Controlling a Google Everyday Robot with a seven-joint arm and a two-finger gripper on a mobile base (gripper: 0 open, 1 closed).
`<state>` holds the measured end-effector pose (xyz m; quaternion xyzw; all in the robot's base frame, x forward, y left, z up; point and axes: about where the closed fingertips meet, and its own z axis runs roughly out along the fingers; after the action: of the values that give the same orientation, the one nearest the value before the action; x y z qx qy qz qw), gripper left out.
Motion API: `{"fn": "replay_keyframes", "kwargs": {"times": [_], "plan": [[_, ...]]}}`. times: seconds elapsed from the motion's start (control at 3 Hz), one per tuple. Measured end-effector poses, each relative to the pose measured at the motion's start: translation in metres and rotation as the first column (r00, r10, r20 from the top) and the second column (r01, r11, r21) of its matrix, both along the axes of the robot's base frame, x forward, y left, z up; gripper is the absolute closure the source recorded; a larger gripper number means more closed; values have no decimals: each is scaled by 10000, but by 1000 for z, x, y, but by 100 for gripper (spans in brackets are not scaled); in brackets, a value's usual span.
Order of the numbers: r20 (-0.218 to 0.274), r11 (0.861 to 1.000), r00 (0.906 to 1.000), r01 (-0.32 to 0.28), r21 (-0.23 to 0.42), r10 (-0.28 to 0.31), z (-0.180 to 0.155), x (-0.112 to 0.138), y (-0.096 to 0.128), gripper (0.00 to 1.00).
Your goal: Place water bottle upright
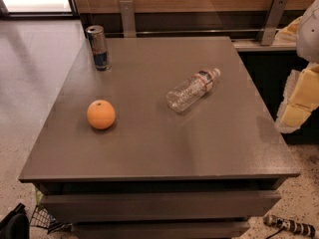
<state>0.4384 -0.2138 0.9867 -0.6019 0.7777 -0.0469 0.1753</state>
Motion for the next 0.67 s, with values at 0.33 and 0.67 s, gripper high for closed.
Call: {"fn": "replay_keyframes", "kwargs": {"times": [0.33,0.67], "plan": [[0,10000,10000,0,0,0,0,0,0,0],[-18,9952,9976,686,695,-686,-2,2,-3,0]]}}
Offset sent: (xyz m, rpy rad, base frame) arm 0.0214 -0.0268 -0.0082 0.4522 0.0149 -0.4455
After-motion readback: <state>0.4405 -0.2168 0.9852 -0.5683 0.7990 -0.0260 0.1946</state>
